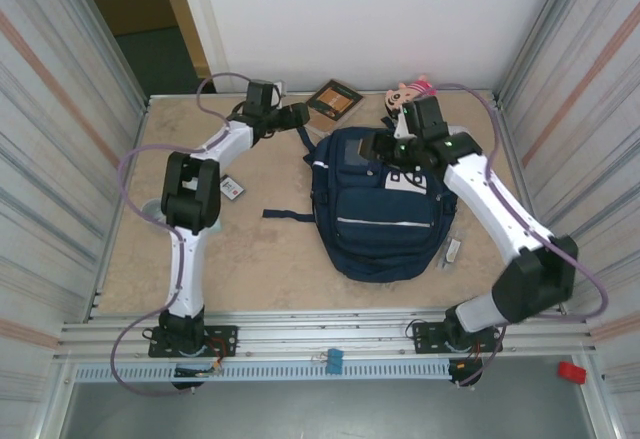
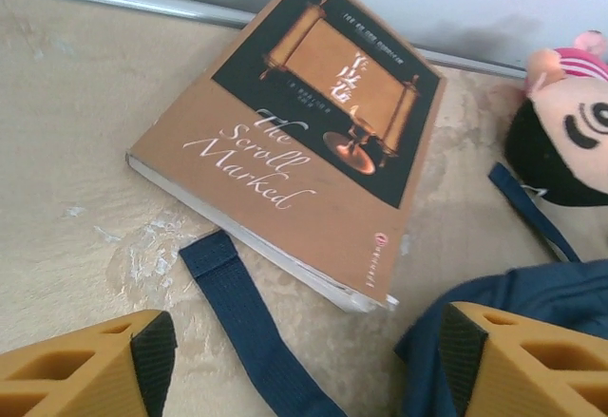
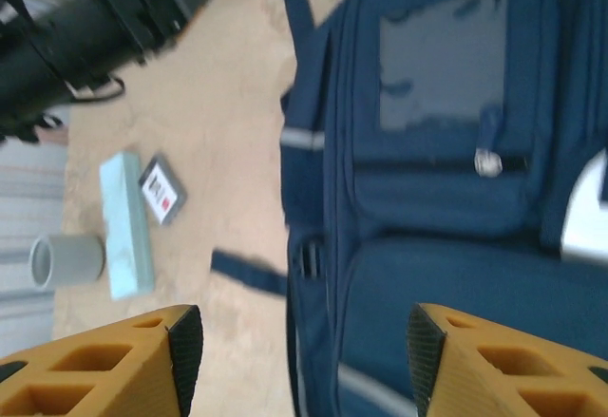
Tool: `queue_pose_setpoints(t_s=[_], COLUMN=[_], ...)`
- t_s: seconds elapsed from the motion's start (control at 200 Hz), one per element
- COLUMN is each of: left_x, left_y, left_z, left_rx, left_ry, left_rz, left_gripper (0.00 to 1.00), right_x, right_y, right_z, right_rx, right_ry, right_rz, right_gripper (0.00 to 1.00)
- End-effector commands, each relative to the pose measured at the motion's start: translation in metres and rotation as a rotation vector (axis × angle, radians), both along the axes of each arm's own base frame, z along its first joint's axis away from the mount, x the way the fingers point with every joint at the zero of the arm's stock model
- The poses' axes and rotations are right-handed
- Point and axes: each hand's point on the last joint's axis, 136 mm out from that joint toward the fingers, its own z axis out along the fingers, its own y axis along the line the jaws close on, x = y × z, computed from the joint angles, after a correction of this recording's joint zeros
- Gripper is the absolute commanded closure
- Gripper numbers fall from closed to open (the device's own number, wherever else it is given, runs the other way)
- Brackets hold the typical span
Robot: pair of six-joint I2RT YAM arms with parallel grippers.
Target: Pack the student bag
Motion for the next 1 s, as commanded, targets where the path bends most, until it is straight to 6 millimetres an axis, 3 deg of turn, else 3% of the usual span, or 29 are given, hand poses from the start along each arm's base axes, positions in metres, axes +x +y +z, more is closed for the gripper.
queue_pose_setpoints(t_s=[0.0, 0.175, 0.481, 0.686, 0.727, 0.737, 0.757, 0.992], left_x=[0.026, 0.052, 0.078, 0.062, 0.056, 0.055, 0.052, 0.028], left_y=[-0.012, -0.027, -0.058, -0.054, -0.050, -0.049, -0.046, -0.014], left_z=[0.027, 0.016, -0.031, -0.078, -0.084, -0.086, -0.090, -0.104], left_rx=[-0.128, -0.200, -0.136, -0.013, 0.021, 0.030, 0.046, 0.150], left_ry=[-0.102, -0.128, -0.057, 0.085, 0.108, 0.116, 0.134, 0.260], left_rz=[0.000, 0.009, 0.040, 0.063, 0.056, 0.054, 0.060, 0.061], left_gripper=[0.26, 0.26, 0.24, 0.29, 0.30, 0.30, 0.30, 0.33], right_x=[0.068, 0.117, 0.163, 0.195, 0.201, 0.206, 0.210, 0.251], right_y=[0.005, 0.016, 0.031, 0.035, 0.033, 0.033, 0.033, 0.027], right_z=[0.025, -0.001, -0.039, -0.065, -0.078, -0.069, -0.070, -0.117], right_rx=[0.024, 0.011, 0.018, 0.017, 0.010, 0.017, 0.017, -0.001], right_ry=[-0.211, -0.206, -0.197, -0.170, -0.147, -0.165, -0.165, -0.076], right_rz=[-0.049, -0.059, -0.074, -0.080, -0.087, -0.089, -0.093, -0.137], right_gripper=[0.41, 0.41, 0.37, 0.35, 0.35, 0.35, 0.35, 0.34])
